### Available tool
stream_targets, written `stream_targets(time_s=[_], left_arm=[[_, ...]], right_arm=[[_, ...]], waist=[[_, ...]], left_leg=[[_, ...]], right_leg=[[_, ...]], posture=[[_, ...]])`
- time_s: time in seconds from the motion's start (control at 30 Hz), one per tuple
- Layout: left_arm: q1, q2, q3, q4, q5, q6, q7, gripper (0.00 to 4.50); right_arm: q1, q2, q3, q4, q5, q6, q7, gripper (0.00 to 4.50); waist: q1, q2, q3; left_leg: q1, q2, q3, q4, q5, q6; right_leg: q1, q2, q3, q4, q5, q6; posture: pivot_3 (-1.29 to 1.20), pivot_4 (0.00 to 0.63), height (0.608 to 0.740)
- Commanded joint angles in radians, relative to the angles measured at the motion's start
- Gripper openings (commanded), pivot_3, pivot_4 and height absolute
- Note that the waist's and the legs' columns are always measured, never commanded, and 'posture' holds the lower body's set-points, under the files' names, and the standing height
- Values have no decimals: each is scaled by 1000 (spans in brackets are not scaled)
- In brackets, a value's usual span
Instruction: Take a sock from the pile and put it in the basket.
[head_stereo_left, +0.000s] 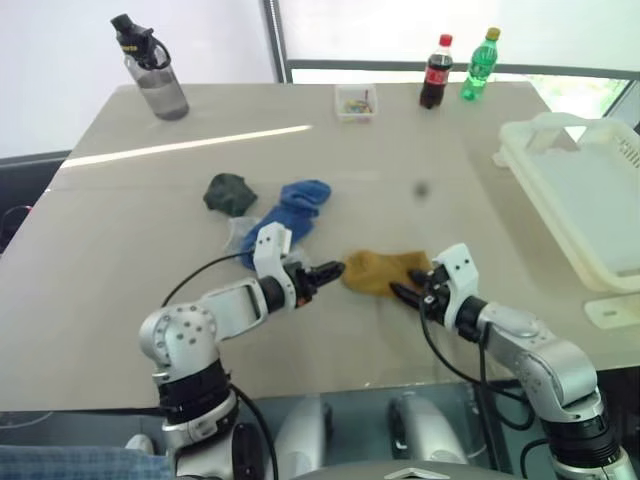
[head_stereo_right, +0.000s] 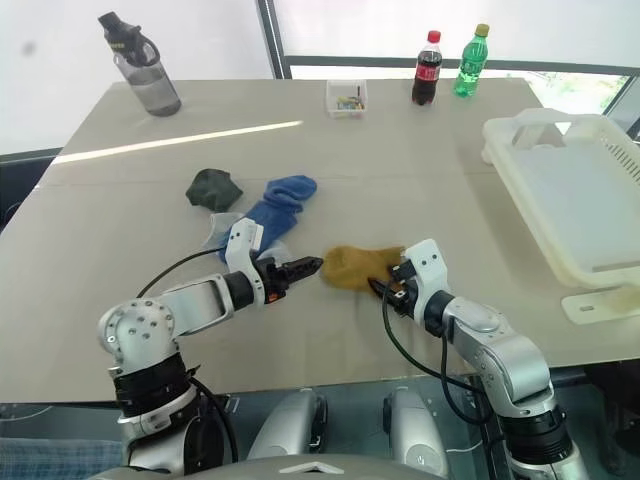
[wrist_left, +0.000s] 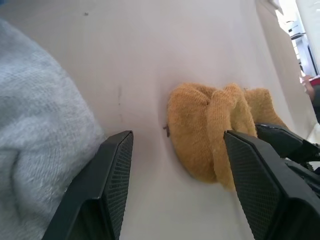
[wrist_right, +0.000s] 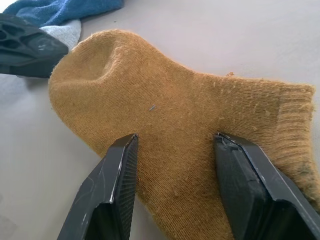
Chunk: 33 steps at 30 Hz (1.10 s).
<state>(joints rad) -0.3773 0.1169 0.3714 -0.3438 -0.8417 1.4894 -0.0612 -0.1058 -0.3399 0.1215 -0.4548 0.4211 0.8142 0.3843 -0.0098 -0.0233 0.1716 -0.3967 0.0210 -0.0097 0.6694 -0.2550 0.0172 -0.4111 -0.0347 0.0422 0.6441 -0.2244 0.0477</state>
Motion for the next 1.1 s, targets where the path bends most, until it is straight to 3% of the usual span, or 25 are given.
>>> stream_targets(time_s=[0.03, 0.33, 0.67, 1.1], left_arm=[[1, 8, -88, 95, 43, -45, -44, 3050], [-36, -12, -145, 215, -1, -61, -197, 3050], [-68, -17, -122, 326, -67, -102, -350, 3050], [-35, 17, -103, 253, -185, -172, -513, 3050]], right_arm=[[-1, 4, 12, -16, -3, -4, 1, 2436], [-14, 9, 23, -39, -19, -7, 1, 2436], [-20, -8, 48, -56, -41, -68, 37, 2436], [-12, -22, 44, -52, -58, -63, 46, 2436]], waist=[[0, 0, -1], [1, 0, -2], [-4, 0, -1], [-4, 0, 0]], left_leg=[[0, 0, 0, 0, 0, 0], [0, 0, 0, 0, 0, 0], [-2, 0, 0, -1, 0, 0], [-3, 0, 0, -1, 0, 0]], right_leg=[[0, 0, 0, 0, 0, 0], [0, 0, 0, 0, 1, 1], [-1, 0, 0, -1, 1, 3], [-2, 0, 0, -1, 1, 3]], posture=[[0, 150, 740], [0, 150, 740], [0, 150, 740], [0, 150, 740]])
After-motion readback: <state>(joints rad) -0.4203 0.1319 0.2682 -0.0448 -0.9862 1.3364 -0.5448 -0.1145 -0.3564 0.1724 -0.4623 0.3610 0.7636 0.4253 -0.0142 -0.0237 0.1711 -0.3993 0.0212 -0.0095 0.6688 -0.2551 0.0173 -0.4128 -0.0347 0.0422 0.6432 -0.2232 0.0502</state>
